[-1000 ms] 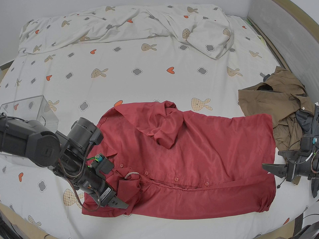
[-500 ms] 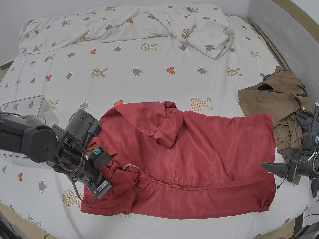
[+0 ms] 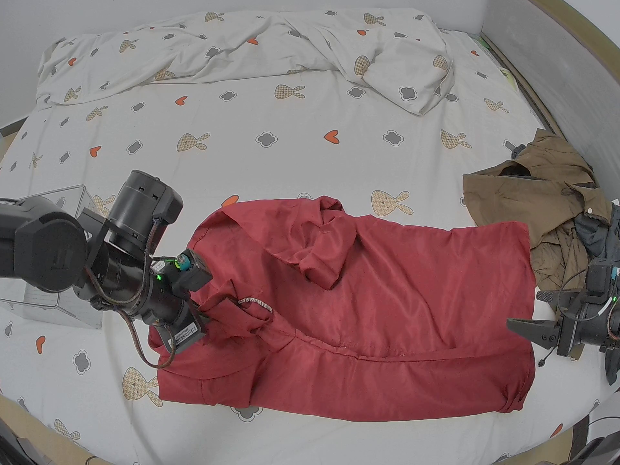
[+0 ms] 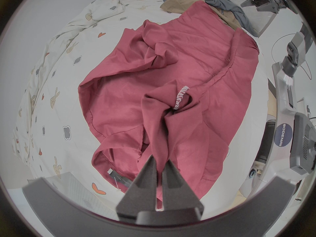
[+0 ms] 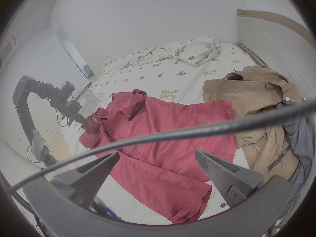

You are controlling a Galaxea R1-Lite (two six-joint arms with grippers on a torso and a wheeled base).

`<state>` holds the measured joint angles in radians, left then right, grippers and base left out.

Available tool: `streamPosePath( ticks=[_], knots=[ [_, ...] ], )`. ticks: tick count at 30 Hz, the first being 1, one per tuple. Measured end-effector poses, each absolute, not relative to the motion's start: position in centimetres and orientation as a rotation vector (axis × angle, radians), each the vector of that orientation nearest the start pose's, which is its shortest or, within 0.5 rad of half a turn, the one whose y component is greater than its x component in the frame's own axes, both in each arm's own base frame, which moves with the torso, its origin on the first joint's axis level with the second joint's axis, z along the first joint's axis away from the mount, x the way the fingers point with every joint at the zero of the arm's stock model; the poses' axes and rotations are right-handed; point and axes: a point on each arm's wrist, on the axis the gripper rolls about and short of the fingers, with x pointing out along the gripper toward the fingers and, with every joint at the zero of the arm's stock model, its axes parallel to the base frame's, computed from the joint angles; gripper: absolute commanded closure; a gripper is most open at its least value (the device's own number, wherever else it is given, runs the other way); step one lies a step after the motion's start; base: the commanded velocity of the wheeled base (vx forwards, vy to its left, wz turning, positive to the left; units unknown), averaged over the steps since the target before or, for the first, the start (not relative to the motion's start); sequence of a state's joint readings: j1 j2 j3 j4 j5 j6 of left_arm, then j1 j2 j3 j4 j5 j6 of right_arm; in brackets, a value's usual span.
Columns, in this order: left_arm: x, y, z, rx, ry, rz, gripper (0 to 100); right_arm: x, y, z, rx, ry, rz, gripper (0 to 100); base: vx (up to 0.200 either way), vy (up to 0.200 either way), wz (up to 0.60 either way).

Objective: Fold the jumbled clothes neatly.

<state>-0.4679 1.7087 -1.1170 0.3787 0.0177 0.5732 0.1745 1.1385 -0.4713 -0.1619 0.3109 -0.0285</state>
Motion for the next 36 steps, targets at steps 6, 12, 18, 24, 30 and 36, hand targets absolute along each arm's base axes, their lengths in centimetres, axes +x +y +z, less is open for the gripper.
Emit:
streamPosePath(
  ticks=[6,12,18,24,30,36],
  knots=[
    [26.1,-12.8,17.7,0.822,0.813,-0.636,100,14.3,3.2,17.4,0.008,0.504,0.482,0,0.0,0.0,0.0],
    [26.6,-13.0,17.3,0.844,0.827,-0.626,100,14.3,3.2,17.4,0.007,0.503,0.482,0,0.0,0.0,0.0],
    [26.3,-13.5,16.6,0.858,0.842,-0.65,0,14.3,3.2,17.3,0.008,0.506,0.482,0,0.0,0.0,0.0],
    [24.7,-14.3,15.7,0.891,0.866,-0.691,0,14.3,3.2,17.3,0.009,0.507,0.482,0,0.0,0.0,0.0],
    [23.8,-14.4,16.0,0.872,0.765,-0.679,0,14.3,3.2,17.3,0.009,0.508,0.481,0,0.0,0.0,0.0],
    [24.1,-14.3,17.4,0.758,0.647,-0.625,0,14.3,3.2,17.3,0.009,0.509,0.481,0,0.0,0.0,0.0]
  ],
)
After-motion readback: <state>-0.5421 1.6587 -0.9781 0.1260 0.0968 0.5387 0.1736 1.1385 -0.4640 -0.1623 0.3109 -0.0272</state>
